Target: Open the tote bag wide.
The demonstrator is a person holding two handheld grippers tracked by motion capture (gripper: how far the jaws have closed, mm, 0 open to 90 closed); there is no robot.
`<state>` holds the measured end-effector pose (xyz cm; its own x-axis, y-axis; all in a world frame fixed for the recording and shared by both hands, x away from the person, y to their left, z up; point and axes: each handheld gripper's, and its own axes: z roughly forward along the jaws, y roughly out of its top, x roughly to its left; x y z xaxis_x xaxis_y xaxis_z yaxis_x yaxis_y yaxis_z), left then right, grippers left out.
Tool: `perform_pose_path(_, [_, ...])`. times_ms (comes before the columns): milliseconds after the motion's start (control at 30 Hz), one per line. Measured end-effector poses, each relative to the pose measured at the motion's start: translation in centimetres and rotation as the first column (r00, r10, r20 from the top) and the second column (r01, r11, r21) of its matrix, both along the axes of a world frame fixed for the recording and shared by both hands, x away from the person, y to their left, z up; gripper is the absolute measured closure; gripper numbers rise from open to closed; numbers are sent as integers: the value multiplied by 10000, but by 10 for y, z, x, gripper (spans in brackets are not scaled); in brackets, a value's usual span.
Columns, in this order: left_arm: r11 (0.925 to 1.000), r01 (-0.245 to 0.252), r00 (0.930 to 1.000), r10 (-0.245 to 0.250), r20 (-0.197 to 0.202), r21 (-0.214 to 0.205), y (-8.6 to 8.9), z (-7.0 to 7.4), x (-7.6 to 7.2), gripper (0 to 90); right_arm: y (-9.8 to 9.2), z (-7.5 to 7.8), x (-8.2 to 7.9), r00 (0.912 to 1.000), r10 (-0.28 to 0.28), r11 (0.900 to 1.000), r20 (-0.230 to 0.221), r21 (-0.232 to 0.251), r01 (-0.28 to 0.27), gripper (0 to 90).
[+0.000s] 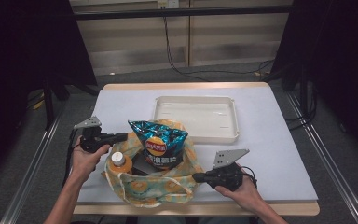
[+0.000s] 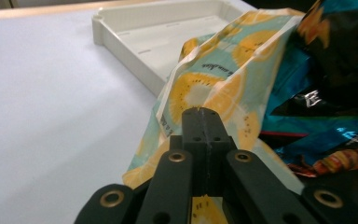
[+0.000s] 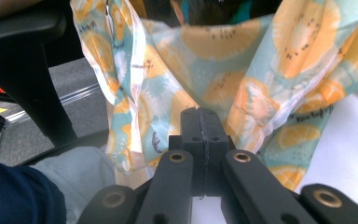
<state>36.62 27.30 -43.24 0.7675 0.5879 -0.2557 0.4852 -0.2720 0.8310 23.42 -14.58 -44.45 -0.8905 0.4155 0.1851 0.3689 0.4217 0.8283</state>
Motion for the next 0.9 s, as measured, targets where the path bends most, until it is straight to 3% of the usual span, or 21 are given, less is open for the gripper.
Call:
perform_pose_path(233, [9991, 96, 9995, -84, -288, 417, -1, -13, 1, 900, 5, -16, 6, 9998, -52, 9989, -188, -468, 44, 900])
perform_pose_path(433, [9995, 246, 9993, -241, -286, 190, 1, -15, -1, 897, 7, -17, 9, 9999, -31, 9992, -161, -406, 25, 870])
perform_pose_path(600, [9992, 380, 9984, -384, -419, -97, 6, -18, -3, 763, 3, -5, 9, 9996, -266, 9996, 67, 2, 266, 709])
perform_pose_path(900, [9980, -182, 9997, 170, -197, -607, 23, -12, -8, 480, -6, 15, 15, 9964, -664, 9934, 527, 975, 611, 498])
